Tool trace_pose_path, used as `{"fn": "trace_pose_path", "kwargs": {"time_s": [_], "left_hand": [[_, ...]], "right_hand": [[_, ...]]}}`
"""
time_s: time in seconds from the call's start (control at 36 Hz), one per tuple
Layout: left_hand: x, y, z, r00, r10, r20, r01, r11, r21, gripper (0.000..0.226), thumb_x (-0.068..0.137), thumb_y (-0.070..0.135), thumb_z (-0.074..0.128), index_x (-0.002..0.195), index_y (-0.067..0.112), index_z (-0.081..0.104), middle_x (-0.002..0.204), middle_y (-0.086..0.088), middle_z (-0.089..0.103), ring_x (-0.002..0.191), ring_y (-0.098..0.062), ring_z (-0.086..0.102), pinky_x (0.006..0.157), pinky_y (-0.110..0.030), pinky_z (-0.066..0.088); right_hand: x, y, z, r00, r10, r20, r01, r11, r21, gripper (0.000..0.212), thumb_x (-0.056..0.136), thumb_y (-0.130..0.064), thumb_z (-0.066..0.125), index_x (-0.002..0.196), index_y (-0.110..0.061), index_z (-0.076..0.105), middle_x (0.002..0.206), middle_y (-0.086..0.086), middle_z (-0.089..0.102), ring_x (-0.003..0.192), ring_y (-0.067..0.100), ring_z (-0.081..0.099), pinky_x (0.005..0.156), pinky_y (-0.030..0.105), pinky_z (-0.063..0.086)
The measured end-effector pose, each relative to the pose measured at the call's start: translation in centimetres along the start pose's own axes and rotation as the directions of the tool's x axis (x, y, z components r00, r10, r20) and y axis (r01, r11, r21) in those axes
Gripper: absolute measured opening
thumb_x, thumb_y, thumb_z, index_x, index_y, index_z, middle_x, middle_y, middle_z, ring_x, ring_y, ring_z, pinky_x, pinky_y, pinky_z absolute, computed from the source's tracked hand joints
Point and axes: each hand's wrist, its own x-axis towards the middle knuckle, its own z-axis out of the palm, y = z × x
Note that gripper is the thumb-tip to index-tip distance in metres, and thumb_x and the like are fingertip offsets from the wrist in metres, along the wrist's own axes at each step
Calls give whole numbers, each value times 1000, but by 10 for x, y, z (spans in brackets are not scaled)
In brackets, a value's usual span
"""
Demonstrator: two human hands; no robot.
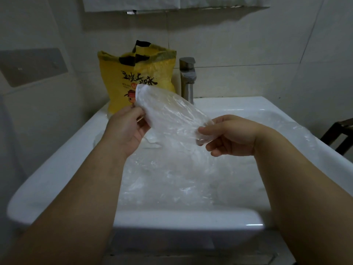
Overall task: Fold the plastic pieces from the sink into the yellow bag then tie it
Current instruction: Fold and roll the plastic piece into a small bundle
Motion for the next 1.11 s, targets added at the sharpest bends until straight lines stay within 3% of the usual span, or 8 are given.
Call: {"fn": "trace_pose_path", "kwargs": {"time_s": [0.28,0.36,0.42,0.47,0.53,0.69,0.89,1.11], "left_hand": [[-3,6,3,1000,-25,-3,24,992,-123,19,96,10,50,106,4,64,103,-10,70,94,-18,68,71,-26,58],[-11,8,1,978,-97,183,142,956,-255,76,76,71,56,120,10,63,121,-10,68,113,-27,64,92,-49,52],[-19,-1,5,899,-220,378,252,967,-35,111,45,86,64,128,12,59,125,-9,66,121,-28,59,99,-56,45],[-27,-18,16,790,-390,472,271,914,301,112,33,79,77,124,16,62,119,-8,67,115,-22,61,98,-50,47],[-35,-28,31,792,-421,442,229,876,425,74,58,60,81,114,15,66,106,-16,62,93,-21,63,91,-41,52],[-21,-15,29,929,-240,282,221,970,98,29,91,27,55,103,2,64,95,-13,71,83,-21,70,82,-34,57],[-3,7,4,992,-108,66,121,958,-258,22,95,15,55,114,5,61,96,-9,74,83,-16,73,68,-28,59],[0,3,0,983,-153,102,173,955,-239,29,91,16,57,118,7,60,110,-10,70,87,-17,71,79,-30,59]], "right_hand": [[3,4,6,998,-55,19,56,998,-40,9,90,-4,60,88,3,64,67,10,61,50,12,58,50,20,52],[7,1,16,985,-172,-21,174,975,138,9,91,-4,57,84,0,62,66,7,61,51,11,57,51,19,52],[9,2,25,970,-238,-42,241,946,219,11,92,-4,55,83,0,60,68,9,58,51,11,55,50,19,51],[12,6,36,961,-271,-44,275,945,176,14,94,-3,53,85,5,60,72,13,56,56,17,54,51,21,51],[13,10,44,956,-282,-77,287,956,58,17,95,-1,51,94,13,61,76,19,58,61,25,54,55,26,52],[17,13,42,950,-290,-119,253,934,-253,9,92,-10,61,88,-4,65,75,8,64,56,11,58,53,20,52],[16,15,30,986,-153,-63,137,969,-207,9,90,-8,63,87,-2,68,74,7,68,53,9,58,53,19,50],[6,7,31,992,-111,56,116,986,-117,15,88,-18,64,90,-3,66,76,8,67,58,13,58,52,22,52]]}}
